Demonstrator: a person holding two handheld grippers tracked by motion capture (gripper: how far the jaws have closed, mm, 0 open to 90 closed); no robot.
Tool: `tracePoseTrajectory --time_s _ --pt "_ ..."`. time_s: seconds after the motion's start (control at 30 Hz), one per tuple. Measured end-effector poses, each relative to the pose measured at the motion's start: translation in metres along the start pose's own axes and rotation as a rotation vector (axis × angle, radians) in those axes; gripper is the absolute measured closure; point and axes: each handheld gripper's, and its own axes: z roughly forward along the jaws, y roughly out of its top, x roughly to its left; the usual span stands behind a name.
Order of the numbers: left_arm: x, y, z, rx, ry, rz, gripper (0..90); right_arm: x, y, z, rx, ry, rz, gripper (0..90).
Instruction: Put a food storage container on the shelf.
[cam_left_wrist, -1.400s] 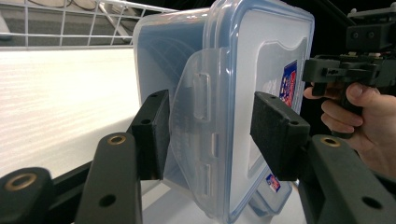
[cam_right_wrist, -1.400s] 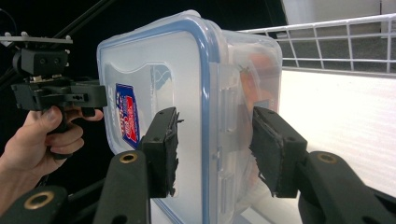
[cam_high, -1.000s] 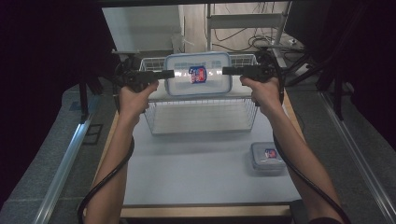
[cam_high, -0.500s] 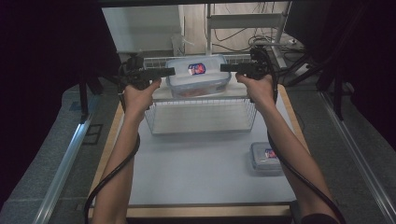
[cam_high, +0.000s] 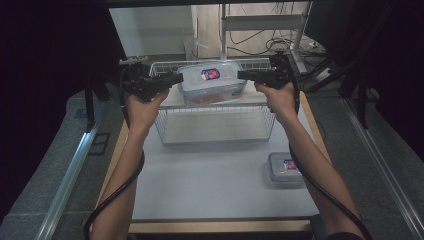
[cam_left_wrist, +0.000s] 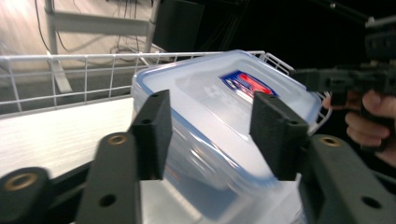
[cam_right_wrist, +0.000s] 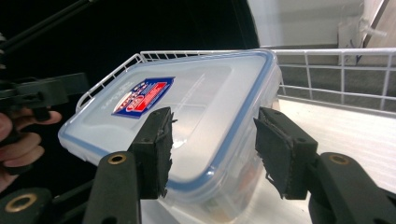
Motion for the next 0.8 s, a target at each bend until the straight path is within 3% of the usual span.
tracePoseTrajectory --time_s 0.03,0.13,0.3,0.43,0.6,0.8 --pt "-0.004 -0.003 -0.004 -0.001 -0.001 0.021 56.3 0.001 -0.002 -0.004 -0.005 -0.01 -0.026 47.3" --pt "-0.011 -0.012 -0.011 0.004 -0.019 0.056 62.8 0.003 -0.003 -0.007 -0.007 -0.015 -0.041 47.9" --pt "-0.021 -0.034 -0.02 0.022 -0.051 0.1 88.3 0.006 -0.009 -0.017 -0.018 -0.04 -0.101 49.9" --pt "-0.027 -0.052 -0.016 0.052 -0.082 0.121 90.0 0.006 -0.016 -0.022 -0.038 -0.04 -0.116 51.5" --pt "-0.029 -0.062 -0.001 0.09 -0.055 0.152 90.0 0.006 -0.024 -0.025 -0.042 -0.048 -0.124 52.2" --pt "-0.022 -0.063 0.01 0.094 -0.035 0.136 89.9 0.006 -0.036 -0.027 -0.029 -0.041 -0.135 52.2"
